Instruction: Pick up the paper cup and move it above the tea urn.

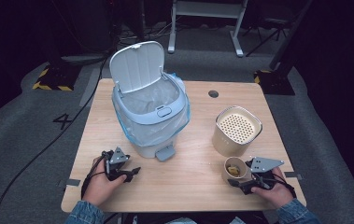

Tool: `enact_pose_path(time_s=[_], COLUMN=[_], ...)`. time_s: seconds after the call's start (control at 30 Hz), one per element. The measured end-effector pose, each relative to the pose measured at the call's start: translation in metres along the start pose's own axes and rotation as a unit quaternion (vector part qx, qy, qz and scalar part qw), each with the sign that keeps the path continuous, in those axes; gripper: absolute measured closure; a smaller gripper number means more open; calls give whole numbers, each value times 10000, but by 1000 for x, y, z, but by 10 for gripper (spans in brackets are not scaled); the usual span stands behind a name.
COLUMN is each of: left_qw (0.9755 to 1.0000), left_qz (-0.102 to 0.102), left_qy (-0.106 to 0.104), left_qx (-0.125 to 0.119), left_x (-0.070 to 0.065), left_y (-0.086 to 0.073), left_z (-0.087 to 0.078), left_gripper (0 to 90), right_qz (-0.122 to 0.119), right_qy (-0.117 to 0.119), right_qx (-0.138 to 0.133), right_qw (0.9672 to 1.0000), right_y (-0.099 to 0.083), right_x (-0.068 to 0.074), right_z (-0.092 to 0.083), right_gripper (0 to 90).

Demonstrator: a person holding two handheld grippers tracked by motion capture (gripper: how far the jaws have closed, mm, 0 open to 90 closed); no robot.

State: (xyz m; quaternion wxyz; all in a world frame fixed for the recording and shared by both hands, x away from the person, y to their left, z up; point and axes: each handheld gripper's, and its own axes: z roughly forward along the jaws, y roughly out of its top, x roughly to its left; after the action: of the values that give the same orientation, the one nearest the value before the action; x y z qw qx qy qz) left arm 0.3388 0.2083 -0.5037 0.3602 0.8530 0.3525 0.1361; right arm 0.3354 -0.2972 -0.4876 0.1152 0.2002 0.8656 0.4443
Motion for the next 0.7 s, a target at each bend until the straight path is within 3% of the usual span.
enact_pose_path(time_s=[0.37,0.47,0.7], left_qw=[10000,10000,10000], left_qz=[0,4,4], left_qy=[0,2,2], left_qx=[0,0,0], left_x=[0,0,0], left_y=[0,0,0], left_z=[0,0,0], left_gripper=[333,333,333], right_qz=[124,199,165], right_qy=[48,59,89], right_qx=[-149,-312,-373], right_qw=[9998,9993,9991], right_y=[0,3,9], right_x=[-3,-4,-7], right_z=[-3,-9,-23], right_gripper=[296,296,297])
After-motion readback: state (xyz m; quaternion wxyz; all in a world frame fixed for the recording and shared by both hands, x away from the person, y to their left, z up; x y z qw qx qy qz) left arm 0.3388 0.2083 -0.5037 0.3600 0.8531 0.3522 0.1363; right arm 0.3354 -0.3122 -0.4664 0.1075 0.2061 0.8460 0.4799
